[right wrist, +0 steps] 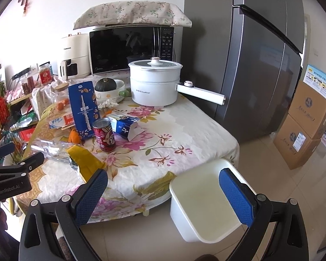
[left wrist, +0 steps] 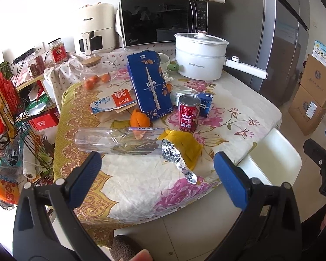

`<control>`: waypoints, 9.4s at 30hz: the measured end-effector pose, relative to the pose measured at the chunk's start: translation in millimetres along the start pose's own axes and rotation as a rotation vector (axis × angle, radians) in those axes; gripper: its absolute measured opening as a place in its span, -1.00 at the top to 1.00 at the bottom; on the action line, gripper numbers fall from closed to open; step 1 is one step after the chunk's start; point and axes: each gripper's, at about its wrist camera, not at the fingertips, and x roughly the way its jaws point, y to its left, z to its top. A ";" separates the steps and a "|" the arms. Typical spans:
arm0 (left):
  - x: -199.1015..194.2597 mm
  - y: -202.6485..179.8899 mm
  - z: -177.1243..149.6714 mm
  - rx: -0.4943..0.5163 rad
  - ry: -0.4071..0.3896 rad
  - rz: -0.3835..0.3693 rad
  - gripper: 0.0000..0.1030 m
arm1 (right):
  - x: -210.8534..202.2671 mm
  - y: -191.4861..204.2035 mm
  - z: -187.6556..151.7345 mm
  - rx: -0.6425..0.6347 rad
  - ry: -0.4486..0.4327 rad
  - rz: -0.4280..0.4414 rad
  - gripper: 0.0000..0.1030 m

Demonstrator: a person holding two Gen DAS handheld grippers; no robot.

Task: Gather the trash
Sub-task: 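Move both tools toward the clear bottle and yellow wrapper on the table, then grasp the clear plastic bottle with the left tool while the right tool grasps the yellow wrapper, then carry the bottle and wrapper to the white bin and release both, then move both tools back over the table toward the orange peel and can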

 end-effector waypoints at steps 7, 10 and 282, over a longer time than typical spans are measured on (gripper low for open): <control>1.9 4.3 2.0 -0.017 0.001 0.019 -0.99 | 1.4 4.0 3.0 -0.013 -0.005 0.007 -1.00; 1.0 5.2 2.2 -0.016 -0.003 0.021 -0.99 | 1.1 4.0 4.5 -0.014 -0.008 0.007 -1.00; 106.7 -35.4 45.9 0.210 0.259 -0.291 -0.97 | 161.7 -123.8 32.9 0.295 0.413 0.085 -0.61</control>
